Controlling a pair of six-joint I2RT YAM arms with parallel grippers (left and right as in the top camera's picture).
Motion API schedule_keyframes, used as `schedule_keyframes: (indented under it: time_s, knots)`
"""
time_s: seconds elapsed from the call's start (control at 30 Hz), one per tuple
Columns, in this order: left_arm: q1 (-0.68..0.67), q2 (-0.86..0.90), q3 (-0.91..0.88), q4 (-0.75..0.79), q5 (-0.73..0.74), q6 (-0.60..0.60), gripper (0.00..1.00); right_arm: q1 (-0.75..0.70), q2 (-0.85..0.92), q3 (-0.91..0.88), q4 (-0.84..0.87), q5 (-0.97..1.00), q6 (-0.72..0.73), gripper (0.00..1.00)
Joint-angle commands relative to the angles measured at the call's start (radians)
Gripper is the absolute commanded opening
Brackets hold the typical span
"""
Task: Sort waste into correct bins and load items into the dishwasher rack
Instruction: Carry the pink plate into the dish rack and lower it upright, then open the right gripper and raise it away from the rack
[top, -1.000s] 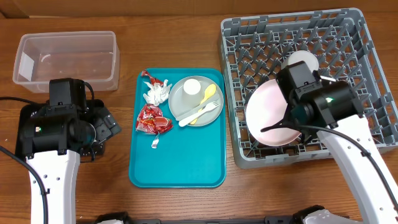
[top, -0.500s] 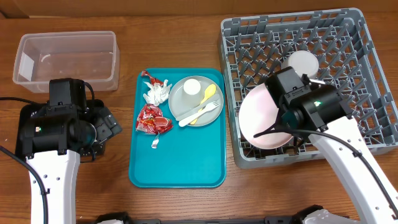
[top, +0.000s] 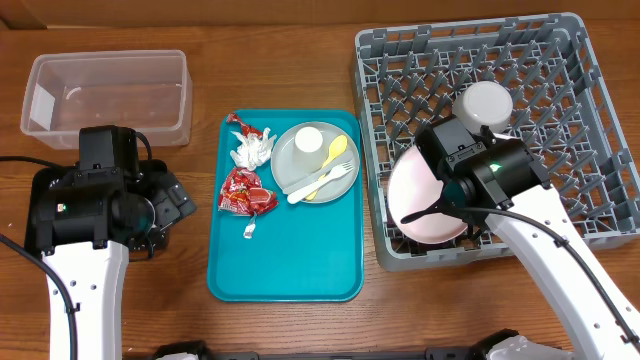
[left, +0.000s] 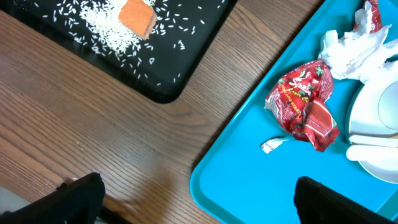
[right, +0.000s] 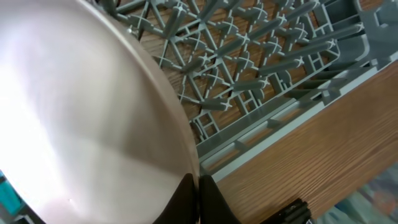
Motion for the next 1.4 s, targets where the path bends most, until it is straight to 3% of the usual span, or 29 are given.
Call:
schedule_keyframes:
  time_s: [0.0, 0.53, 0.7, 0.93, 1.03, 1.13, 1.2, 1.27, 1.37]
  knots:
    - [0.004, 0.005, 0.008, 0.004, 0.009, -0.028, 1.0, 0.003, 0.0, 0.0, 0.002, 0.05, 0.02, 0.04]
    - [0.004, 0.005, 0.008, 0.004, 0.008, -0.028, 1.0, 0.045, 0.0, 0.0, -0.014, -0.012, 0.023, 0.04]
    - [0.004, 0.005, 0.008, 0.007, 0.009, -0.028, 1.0, 0.098, 0.0, 0.0, 0.005, -0.111, 0.022, 0.28]
    - [0.004, 0.005, 0.008, 0.008, 0.009, -0.028, 1.0, 0.115, -0.005, 0.079, 0.001, -0.197, 0.019, 0.34]
    - [0.004, 0.005, 0.008, 0.007, 0.009, -0.028, 1.0, 0.082, -0.014, 0.19, -0.049, -0.206, 0.018, 0.47]
    - [0.004, 0.005, 0.008, 0.007, 0.009, -0.028, 1.0, 0.027, -0.027, 0.315, -0.095, -0.21, 0.006, 0.69]
    - [0.004, 0.005, 0.008, 0.007, 0.008, -0.028, 1.0, -0.024, -0.037, 0.393, -0.115, -0.222, -0.037, 0.74]
    - [0.004, 0.005, 0.008, 0.007, 0.008, -0.028, 1.0, -0.08, -0.041, 0.444, -0.133, -0.221, -0.055, 0.72]
    - [0.004, 0.005, 0.008, 0.007, 0.008, -0.028, 1.0, -0.186, -0.042, 0.452, -0.139, -0.228, -0.091, 0.27]
